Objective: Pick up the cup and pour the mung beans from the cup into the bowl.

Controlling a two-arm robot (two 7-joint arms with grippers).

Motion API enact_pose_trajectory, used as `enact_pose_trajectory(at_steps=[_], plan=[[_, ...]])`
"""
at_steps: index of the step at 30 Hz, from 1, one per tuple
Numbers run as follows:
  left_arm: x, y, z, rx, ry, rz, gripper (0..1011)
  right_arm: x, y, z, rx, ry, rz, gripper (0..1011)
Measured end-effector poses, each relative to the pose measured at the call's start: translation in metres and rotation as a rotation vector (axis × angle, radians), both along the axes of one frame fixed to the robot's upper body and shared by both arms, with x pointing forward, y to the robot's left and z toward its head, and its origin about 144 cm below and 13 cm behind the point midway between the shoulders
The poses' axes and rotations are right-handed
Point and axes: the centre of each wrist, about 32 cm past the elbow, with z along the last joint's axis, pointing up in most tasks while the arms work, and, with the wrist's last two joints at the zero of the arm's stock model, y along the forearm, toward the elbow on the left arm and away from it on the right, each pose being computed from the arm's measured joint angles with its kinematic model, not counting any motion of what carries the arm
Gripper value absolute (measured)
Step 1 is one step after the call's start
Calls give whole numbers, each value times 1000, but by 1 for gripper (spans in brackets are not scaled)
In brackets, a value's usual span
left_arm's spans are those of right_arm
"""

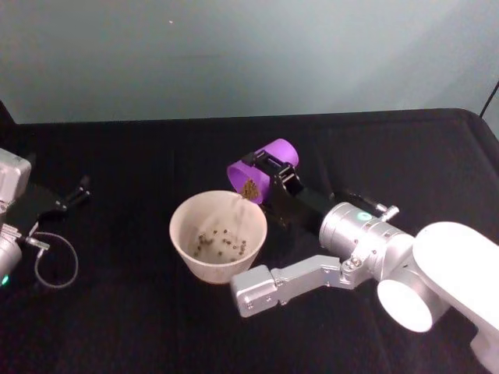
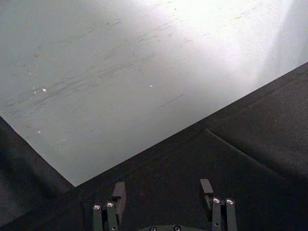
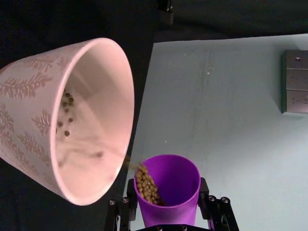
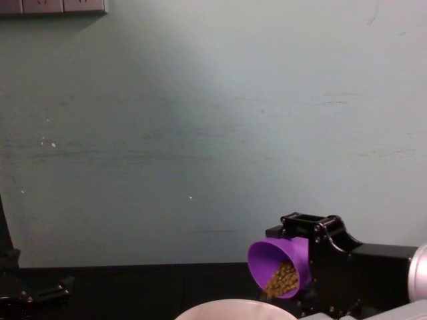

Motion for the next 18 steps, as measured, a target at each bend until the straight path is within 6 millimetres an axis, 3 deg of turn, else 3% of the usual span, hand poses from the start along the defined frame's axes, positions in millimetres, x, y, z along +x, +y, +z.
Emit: enact_pose_trajectory(at_steps=[18], plan=[[0,0,0,0,0,0,1000,0,1,-12,-30,-48,14,739]])
